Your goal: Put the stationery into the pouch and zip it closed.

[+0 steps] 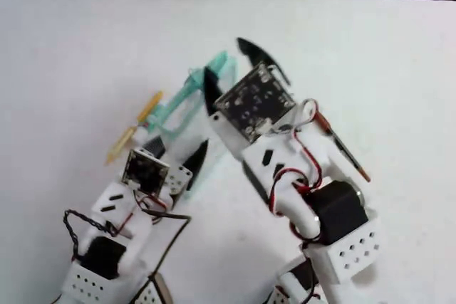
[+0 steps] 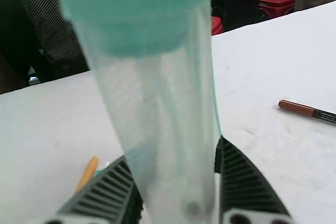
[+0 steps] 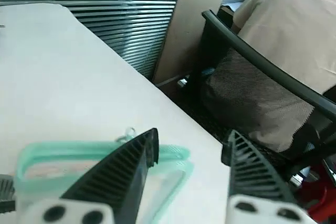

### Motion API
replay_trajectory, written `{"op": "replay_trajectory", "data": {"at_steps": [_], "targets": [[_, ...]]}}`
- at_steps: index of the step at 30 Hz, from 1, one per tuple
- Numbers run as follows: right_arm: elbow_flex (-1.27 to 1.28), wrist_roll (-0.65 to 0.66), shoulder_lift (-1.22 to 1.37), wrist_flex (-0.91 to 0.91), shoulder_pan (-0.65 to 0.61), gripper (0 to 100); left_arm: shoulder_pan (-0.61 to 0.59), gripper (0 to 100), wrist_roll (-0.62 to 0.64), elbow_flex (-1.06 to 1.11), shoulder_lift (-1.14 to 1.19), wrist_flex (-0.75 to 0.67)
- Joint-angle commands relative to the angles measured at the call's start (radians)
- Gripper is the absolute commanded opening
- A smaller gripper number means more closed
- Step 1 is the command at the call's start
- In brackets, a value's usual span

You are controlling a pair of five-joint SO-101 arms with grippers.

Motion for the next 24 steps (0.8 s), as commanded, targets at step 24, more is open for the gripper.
{"op": "replay_trajectory", "data": {"at_steps": [24], "targets": [[0.052, 0.175, 0.536, 0.117, 0.648, 19.1, 0.050, 19, 0.025, -0.063, -0.007, 0.048]]}}
